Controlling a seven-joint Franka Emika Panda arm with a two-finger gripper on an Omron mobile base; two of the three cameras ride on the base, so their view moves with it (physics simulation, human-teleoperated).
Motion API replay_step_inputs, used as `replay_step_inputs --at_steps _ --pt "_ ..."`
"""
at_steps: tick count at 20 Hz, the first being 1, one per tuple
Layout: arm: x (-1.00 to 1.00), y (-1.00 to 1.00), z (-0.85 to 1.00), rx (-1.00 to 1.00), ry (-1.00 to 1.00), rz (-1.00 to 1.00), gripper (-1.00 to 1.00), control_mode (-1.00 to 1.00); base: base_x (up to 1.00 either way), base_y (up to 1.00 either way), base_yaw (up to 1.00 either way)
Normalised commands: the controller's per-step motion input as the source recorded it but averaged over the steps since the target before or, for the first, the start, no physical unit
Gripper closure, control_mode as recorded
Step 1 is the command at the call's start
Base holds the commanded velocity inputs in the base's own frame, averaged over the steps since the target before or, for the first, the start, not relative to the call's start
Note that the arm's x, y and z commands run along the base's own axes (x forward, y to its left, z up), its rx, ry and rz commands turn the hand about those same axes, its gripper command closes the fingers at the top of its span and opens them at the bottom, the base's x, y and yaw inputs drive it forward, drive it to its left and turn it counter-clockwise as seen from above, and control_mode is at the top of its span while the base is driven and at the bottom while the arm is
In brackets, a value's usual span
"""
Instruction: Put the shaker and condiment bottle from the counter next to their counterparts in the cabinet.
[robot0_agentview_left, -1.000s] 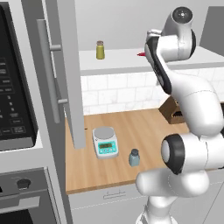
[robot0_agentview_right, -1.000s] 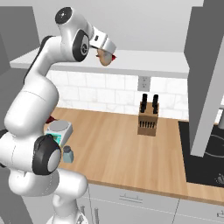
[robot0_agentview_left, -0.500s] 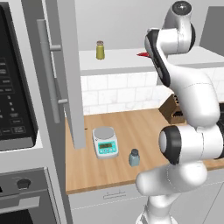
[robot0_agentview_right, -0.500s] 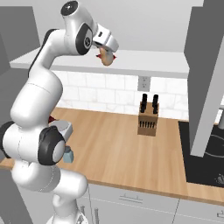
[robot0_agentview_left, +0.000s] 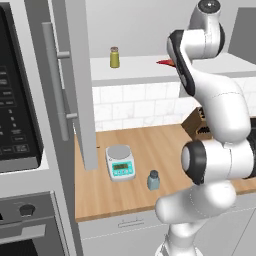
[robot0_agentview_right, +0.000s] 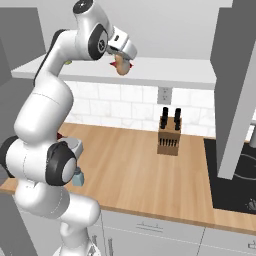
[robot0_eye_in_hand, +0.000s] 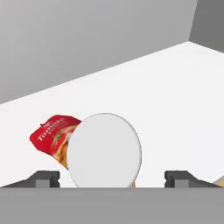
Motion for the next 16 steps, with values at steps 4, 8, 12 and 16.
replay_step_inputs --at_steps 4,8,12,16 --pt "0.19 -0.13 -0.01 0.00 0.00 0.00 -1.00 -1.00 0.00 0.00 0.00" --pt "0.29 -0.04 0.00 0.00 0.00 0.00 -1.00 -1.00 0.00 0.00 0.00" --pt "0.17 0.00 0.00 -0.01 0.00 0.03 -1.00 -1.00 0.00 0.00 0.00" --pt "-0.03 0.00 0.00 -0.02 -0.01 0.05 -1.00 -1.00 0.00 0.00 0.00"
